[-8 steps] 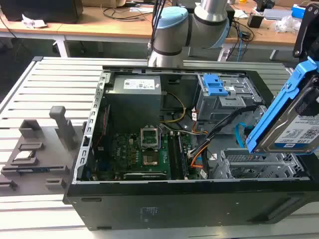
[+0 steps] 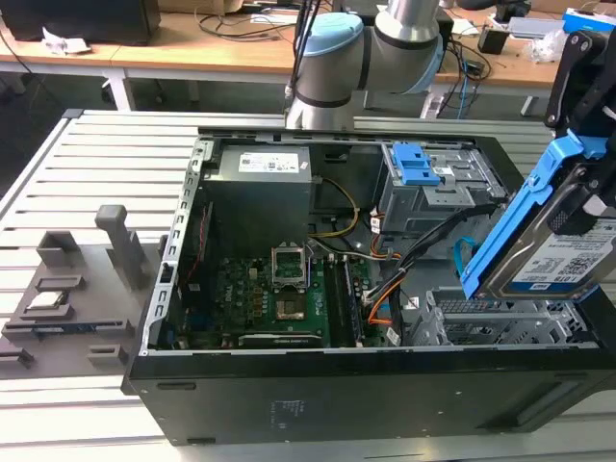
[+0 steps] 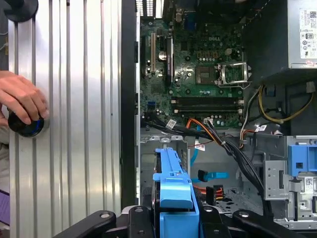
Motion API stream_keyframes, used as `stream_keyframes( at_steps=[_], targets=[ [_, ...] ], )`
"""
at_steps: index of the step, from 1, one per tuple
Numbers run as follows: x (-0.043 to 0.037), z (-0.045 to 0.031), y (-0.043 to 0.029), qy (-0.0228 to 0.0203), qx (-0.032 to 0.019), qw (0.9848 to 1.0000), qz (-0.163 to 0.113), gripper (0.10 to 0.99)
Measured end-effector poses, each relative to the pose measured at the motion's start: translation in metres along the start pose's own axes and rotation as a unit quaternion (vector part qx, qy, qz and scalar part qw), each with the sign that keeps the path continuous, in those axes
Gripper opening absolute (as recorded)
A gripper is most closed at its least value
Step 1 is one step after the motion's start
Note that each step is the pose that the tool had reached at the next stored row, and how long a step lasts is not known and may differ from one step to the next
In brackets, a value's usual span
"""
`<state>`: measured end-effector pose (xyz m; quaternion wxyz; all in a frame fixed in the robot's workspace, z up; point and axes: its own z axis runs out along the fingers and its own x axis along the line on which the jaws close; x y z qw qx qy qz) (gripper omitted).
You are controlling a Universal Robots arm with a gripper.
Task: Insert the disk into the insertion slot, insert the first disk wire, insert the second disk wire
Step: 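Insert the disk into the insertion slot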
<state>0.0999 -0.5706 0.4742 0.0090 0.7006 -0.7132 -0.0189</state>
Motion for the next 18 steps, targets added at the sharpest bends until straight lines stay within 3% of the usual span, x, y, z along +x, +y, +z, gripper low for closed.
stream_keyframes(
  at_steps=[1,3,7,18],
  targets=[
    [-0.0007,0.0025,0.0,-0.0025,0.0,1.0,0.0,0.365],
    [-0.0031,0.013,-0.0003,-0.0026,-0.0001,1.0,0.0,0.365],
    [-0.006,0.0235,0.0001,-0.0026,0.0,1.0,0.0,0.365],
    [-0.012,0.0431,0.0032,-0.0026,0.0,1.0,0.0,0.365]
  ],
)
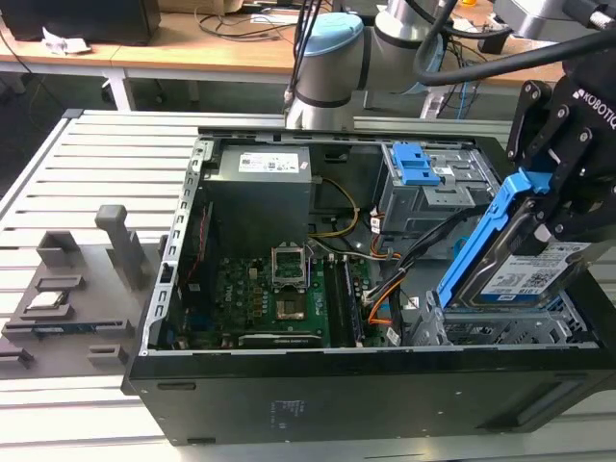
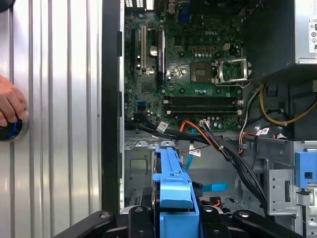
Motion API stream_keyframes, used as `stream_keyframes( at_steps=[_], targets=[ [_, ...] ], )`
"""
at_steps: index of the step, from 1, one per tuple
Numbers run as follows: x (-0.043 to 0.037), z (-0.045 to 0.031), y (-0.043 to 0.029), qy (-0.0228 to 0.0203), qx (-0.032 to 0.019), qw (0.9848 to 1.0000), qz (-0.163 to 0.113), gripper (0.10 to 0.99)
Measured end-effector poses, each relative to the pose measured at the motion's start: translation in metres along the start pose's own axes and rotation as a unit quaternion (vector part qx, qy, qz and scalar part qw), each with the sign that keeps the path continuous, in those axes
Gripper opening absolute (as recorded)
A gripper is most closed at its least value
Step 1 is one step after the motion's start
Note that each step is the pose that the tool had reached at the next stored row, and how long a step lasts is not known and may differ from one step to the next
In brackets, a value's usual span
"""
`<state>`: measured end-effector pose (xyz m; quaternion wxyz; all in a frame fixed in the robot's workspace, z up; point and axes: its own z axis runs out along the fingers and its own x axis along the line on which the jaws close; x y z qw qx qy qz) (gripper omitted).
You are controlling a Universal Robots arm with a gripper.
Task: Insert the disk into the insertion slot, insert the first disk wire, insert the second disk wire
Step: 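Insert the disk into the insertion slot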
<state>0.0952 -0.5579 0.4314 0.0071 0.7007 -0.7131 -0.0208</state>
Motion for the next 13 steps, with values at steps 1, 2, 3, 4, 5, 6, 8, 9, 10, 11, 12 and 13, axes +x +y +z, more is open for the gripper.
stream_keyframes(
  at_steps=[1,2,3,4,5,6,8,9,10,11,12,13],
  targets=[
    [0.0,0.0021,0.0,-0.0001,0.0,1.0,0.0,0.365],
    [0.0,0.0034,-0.0001,0.0001,0.0,1.0,0.0,0.365],
    [0.0001,0.0062,-0.0002,-0.0004,0.0,1.0,0.0,0.365],
    [0.0002,0.0086,-0.0003,-0.0003,0.0,1.0,0.0,0.365],
    [0.0002,0.0095,-0.0003,-0.0001,0.0,1.0,0.0,0.365],
    [0.0002,0.0118,-0.0004,0.0,0.0,1.0,0.0,0.365],
    [0.0003,0.0168,-0.0006,0.0,-0.0001,1.0,0.0,0.365],
    [0.0003,0.0189,-0.0007,-0.0001,0.0,1.0,0.0,0.365],
    [0.0004,0.021,-0.0008,-0.0002,0.0,1.0,0.0,0.365],
    [0.0004,0.0226,-0.0008,-0.0001,0.0,1.0,0.0,0.365],
    [0.0005,0.0252,-0.0009,0.0,0.0,1.0,0.0,0.365],
    [0.0005,0.0271,-0.001,-0.0001,0.0,1.0,0.0,0.365]
  ],
)
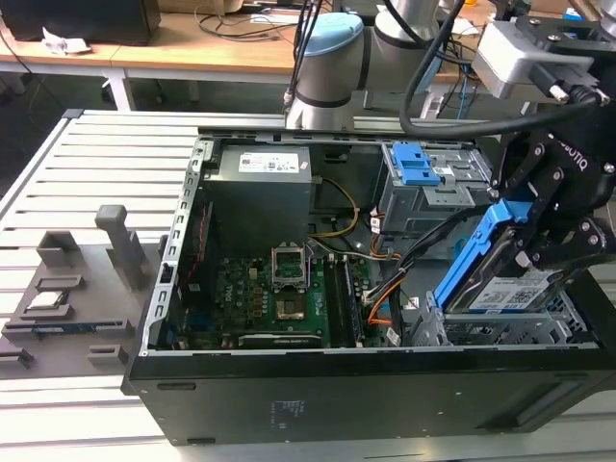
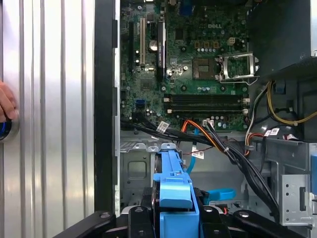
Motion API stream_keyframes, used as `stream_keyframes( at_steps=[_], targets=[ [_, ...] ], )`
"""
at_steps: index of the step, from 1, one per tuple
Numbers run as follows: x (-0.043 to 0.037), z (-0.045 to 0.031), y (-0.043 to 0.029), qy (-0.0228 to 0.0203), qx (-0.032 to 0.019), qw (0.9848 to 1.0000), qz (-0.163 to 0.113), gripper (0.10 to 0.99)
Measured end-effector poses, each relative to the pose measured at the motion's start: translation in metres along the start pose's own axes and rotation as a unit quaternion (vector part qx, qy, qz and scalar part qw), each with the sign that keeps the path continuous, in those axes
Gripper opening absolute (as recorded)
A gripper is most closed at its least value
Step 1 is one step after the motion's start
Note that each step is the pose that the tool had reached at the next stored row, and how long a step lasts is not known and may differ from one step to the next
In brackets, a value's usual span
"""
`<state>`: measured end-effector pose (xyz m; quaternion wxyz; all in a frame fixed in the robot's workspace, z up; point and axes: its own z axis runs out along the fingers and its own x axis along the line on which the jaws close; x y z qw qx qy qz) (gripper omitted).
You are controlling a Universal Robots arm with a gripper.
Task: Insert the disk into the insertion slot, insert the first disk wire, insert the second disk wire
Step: 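Insert the disk into the insertion slot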
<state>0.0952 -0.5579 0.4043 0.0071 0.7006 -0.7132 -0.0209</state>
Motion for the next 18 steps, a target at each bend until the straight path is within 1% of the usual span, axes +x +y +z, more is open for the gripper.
stream_keyframes(
  at_steps=[8,9,13,14,15,16,17,18],
  targets=[
    [0.0004,0.0198,-0.0008,0.0,0.0,1.0,0.0,0.365],
    [0.0004,0.0238,-0.0009,0.0001,0.0,1.0,0.0,0.365],
    [0.0005,0.0252,-0.001,0.0001,0.0,1.0,0.0,0.365],
    [0.0006,0.0253,-0.001,0.0004,-0.0001,1.0,0.0,0.376],
    [0.0006,0.0254,-0.001,0.0001,0.0,1.0,0.0,0.435],
    [0.0005,0.0256,-0.001,0.0,0.0,1.0,0.0,0.435],
    [0.0005,0.0257,-0.001,0.0001,0.0,1.0,0.0,0.502],
    [0.0005,0.0259,-0.001,0.0001,0.0,1.0,0.0,0.502]
  ],
)
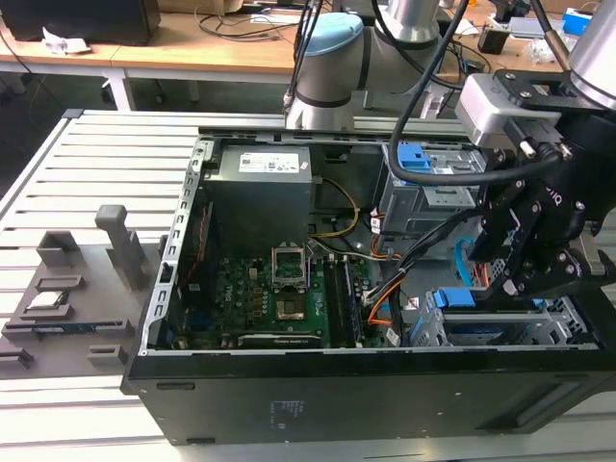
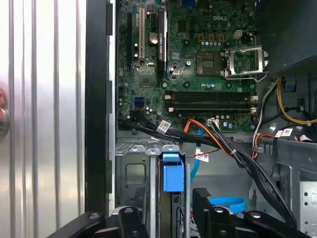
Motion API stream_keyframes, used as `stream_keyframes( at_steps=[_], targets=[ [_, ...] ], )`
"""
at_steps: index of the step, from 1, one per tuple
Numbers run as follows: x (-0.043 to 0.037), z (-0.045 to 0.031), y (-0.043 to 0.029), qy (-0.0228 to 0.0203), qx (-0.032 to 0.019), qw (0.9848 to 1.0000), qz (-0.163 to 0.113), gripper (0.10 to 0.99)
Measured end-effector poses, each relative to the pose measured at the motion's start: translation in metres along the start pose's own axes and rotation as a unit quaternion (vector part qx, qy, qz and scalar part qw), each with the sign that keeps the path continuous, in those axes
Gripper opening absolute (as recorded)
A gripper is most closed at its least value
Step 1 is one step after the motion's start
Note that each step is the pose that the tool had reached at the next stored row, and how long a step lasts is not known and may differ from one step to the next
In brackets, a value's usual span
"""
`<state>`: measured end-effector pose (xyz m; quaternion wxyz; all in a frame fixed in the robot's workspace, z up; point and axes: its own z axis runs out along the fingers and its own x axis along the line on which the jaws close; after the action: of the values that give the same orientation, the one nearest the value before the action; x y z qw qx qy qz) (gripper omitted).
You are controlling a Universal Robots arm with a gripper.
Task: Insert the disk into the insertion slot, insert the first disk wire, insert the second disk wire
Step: 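Insert the disk into the insertion slot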
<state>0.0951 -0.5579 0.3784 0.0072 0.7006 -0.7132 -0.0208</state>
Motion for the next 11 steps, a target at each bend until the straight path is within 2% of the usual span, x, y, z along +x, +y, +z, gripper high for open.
stream_keyframes(
  at_steps=[3,4,8,11],
  targets=[
    [0.0,0.0004,0.0,0.0,0.0,1.0,0.0,0.486],
    [0.0,0.0006,0.0,0.0,0.0,1.0,0.0,0.357],
    [0.0,0.0011,-0.0001,0.0,0.0,1.0,0.0,0.118],
    [0.0,0.0015,-0.0001,0.0,0.0,1.0,0.0,0.106]
  ],
)
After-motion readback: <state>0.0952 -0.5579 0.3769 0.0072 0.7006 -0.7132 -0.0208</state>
